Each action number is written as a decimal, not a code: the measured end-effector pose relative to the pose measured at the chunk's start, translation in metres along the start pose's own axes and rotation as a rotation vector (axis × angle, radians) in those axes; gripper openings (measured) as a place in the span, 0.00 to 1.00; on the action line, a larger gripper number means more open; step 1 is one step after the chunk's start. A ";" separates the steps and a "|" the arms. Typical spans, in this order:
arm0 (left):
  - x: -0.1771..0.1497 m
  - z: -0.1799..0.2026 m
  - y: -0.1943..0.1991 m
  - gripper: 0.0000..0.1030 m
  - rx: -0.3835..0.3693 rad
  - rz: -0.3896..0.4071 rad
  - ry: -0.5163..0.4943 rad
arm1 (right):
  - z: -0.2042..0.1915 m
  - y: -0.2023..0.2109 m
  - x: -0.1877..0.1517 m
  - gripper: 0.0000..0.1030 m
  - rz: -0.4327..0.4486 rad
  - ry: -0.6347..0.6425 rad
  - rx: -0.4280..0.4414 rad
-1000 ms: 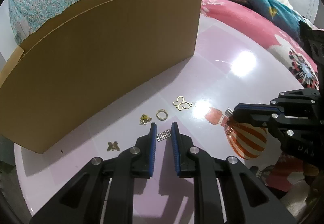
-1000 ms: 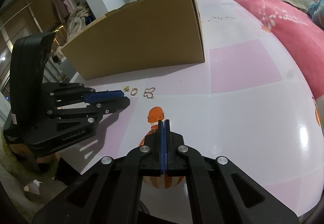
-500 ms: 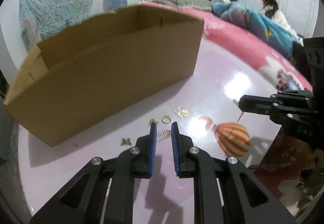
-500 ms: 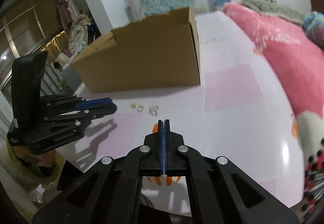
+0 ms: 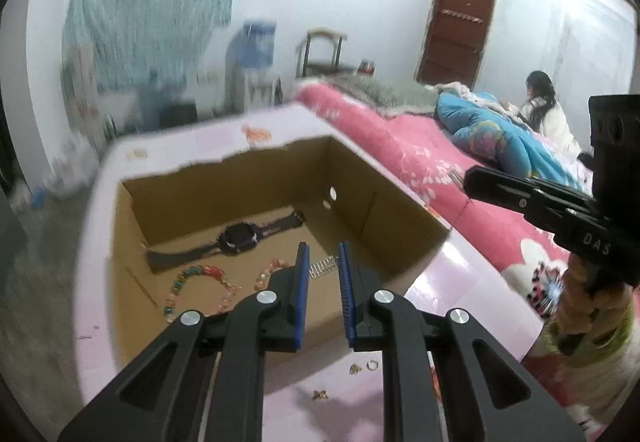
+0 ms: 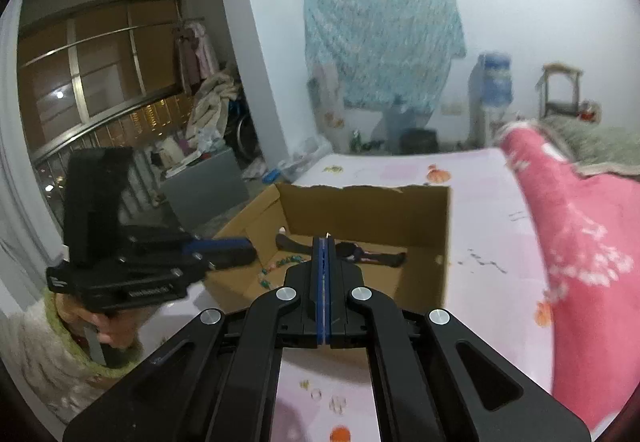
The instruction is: Organize jewelry
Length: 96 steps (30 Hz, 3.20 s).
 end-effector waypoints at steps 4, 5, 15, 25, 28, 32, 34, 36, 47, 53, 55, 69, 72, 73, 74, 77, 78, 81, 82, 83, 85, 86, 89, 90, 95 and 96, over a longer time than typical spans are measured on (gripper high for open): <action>0.017 -0.021 -0.053 0.14 -0.031 -0.148 0.069 | 0.020 -0.051 0.008 0.00 -0.140 -0.070 0.018; 0.021 -0.024 -0.067 0.13 -0.043 -0.187 0.086 | 0.029 -0.070 0.008 0.00 -0.196 -0.093 -0.001; 0.025 -0.026 -0.140 0.14 -0.114 -0.404 0.227 | 0.059 -0.117 -0.007 0.04 -0.347 -0.105 -0.101; 0.032 -0.020 -0.145 0.22 -0.143 -0.406 0.265 | 0.071 -0.103 0.004 0.21 -0.299 -0.119 -0.107; 0.034 -0.019 -0.142 0.24 -0.134 -0.396 0.258 | 0.071 -0.094 0.006 0.31 -0.276 -0.117 -0.110; 0.037 -0.018 -0.131 0.25 -0.125 -0.372 0.257 | 0.068 -0.078 0.012 0.41 -0.237 -0.110 -0.112; 0.039 -0.014 -0.117 0.26 -0.122 -0.343 0.239 | 0.065 -0.066 0.014 0.47 -0.216 -0.107 -0.115; 0.040 -0.010 -0.093 0.28 -0.108 -0.298 0.205 | 0.058 -0.047 0.017 0.52 -0.182 -0.096 -0.113; -0.011 0.012 0.067 0.58 -0.031 0.025 0.004 | 0.020 0.063 -0.034 0.67 -0.068 -0.098 -0.067; -0.076 0.007 0.077 0.63 0.055 0.025 0.033 | 0.016 0.054 -0.084 0.66 -0.140 -0.173 -0.083; -0.098 0.005 0.067 0.63 0.067 -0.001 0.047 | 0.012 0.048 -0.099 0.66 -0.164 -0.191 -0.072; -0.140 0.006 -0.029 0.49 0.042 -0.124 -0.003 | -0.012 -0.011 -0.152 0.44 -0.305 -0.149 -0.085; -0.141 0.005 -0.041 0.41 0.026 -0.155 -0.029 | -0.012 -0.014 -0.152 0.42 -0.314 -0.134 -0.093; -0.141 0.005 -0.044 0.39 0.025 -0.165 -0.043 | -0.012 -0.015 -0.151 0.42 -0.316 -0.130 -0.094; -0.141 0.005 -0.046 0.37 0.024 -0.171 -0.053 | -0.012 -0.015 -0.149 0.42 -0.316 -0.124 -0.094; -0.144 0.003 -0.051 0.33 0.025 -0.190 -0.096 | -0.013 -0.016 -0.145 0.42 -0.316 -0.117 -0.090; -0.144 0.003 -0.052 0.32 0.028 -0.194 -0.112 | -0.013 -0.017 -0.145 0.42 -0.317 -0.116 -0.089; -0.145 0.005 -0.052 0.31 0.035 -0.196 -0.172 | -0.013 -0.017 -0.146 0.41 -0.320 -0.115 -0.089; -0.145 0.006 -0.053 0.28 0.046 -0.199 -0.194 | -0.013 -0.017 -0.147 0.40 -0.322 -0.116 -0.088; -0.145 0.006 -0.054 0.27 0.051 -0.201 -0.205 | -0.010 -0.016 -0.148 0.40 -0.322 -0.117 -0.086; -0.145 0.009 -0.054 0.23 0.046 -0.208 -0.233 | -0.009 -0.017 -0.148 0.40 -0.322 -0.118 -0.086; -0.144 0.009 -0.054 0.21 0.041 -0.210 -0.237 | -0.009 -0.016 -0.149 0.40 -0.322 -0.120 -0.086; -0.144 0.012 -0.055 0.20 0.036 -0.215 -0.267 | -0.008 -0.015 -0.150 0.39 -0.319 -0.127 -0.082; -0.144 0.013 -0.055 0.20 0.035 -0.217 -0.276 | -0.008 -0.015 -0.150 0.38 -0.319 -0.128 -0.082; -0.142 0.014 -0.057 0.12 0.023 -0.221 -0.275 | -0.010 -0.012 -0.150 0.36 -0.316 -0.134 -0.083; -0.143 0.014 -0.057 0.12 0.025 -0.219 -0.276 | -0.010 -0.012 -0.150 0.36 -0.314 -0.136 -0.083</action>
Point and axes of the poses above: each gripper's, at about its wrist camera, not at the fingertips, and y roughly against the way its jaws point, z to its right, x to its top, the point moved 4 cm from there along -y, roughly the way its jaws point, and after that the axes turned 1 degree about -y, right-handed, at the moved point
